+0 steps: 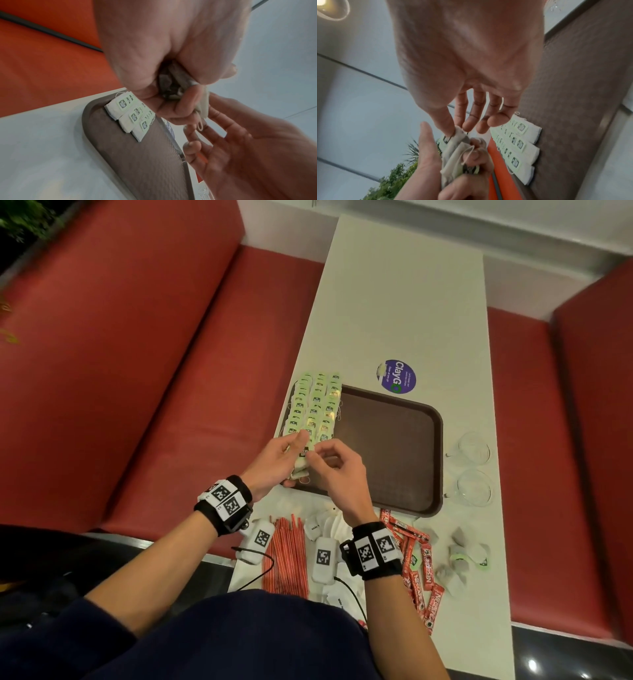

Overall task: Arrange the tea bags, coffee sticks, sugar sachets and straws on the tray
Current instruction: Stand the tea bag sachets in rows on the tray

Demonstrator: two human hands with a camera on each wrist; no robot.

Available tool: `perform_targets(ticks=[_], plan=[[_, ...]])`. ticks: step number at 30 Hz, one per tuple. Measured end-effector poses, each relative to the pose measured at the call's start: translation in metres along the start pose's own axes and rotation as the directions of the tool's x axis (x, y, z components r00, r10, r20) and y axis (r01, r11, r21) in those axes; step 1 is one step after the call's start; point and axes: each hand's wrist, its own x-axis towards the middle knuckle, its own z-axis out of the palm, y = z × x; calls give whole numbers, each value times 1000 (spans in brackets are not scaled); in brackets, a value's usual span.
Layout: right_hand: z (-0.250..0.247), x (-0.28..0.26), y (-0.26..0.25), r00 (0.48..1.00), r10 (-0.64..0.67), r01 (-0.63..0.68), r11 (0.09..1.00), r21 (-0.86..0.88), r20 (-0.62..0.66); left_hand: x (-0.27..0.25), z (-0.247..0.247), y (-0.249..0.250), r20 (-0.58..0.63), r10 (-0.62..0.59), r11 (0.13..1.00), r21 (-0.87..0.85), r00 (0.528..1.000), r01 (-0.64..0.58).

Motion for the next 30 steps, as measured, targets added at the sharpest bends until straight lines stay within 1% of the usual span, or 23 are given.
perform_targets(ticks=[4, 6, 9, 11, 14, 16, 17, 19, 22, 26, 30], plan=[[2, 1, 6, 985, 27, 9, 978, 208, -171, -3, -1, -1, 51, 31, 998, 47, 998, -34], [0, 1, 10, 980, 19, 29, 971, 238, -196, -4, -1, -3, 53, 41, 997, 62, 998, -45], [-4, 3, 16, 989, 4, 26, 981, 193, -151, -3, 1, -3, 21, 39, 994, 99, 999, -41], [-8, 7, 20, 986, -6, 30, 989, 143, -166, -1, 2, -5, -9, 29, 994, 108, 1000, -28], [-15, 21, 29, 954, -8, 36, 995, 89, -300, 3, 1, -11, -103, 5, 1000, 25, 995, -3], [-20, 32, 40, 918, -10, 10, 1000, -2, -396, 5, -3, -15, -165, -19, 999, -51, 986, 11], [-21, 37, 47, 908, -5, -18, 998, -52, -419, 6, -5, -17, -187, -33, 996, -84, 982, 18], [-18, 47, 61, 907, 38, -92, 990, -110, -420, 8, -11, -22, -223, -69, 990, -139, 972, 39], [-7, 57, 76, 929, 84, -157, 971, -178, -359, 9, -20, -25, -261, -133, 977, -195, 956, 83], [9, 65, 82, 955, 71, -152, 952, -267, -290, 8, -30, -24, -279, -177, 953, -288, 944, 94], [18, 69, 92, 954, 34, -145, 921, -361, -297, 9, -37, -23, -275, -189, 937, -338, 943, 89]])
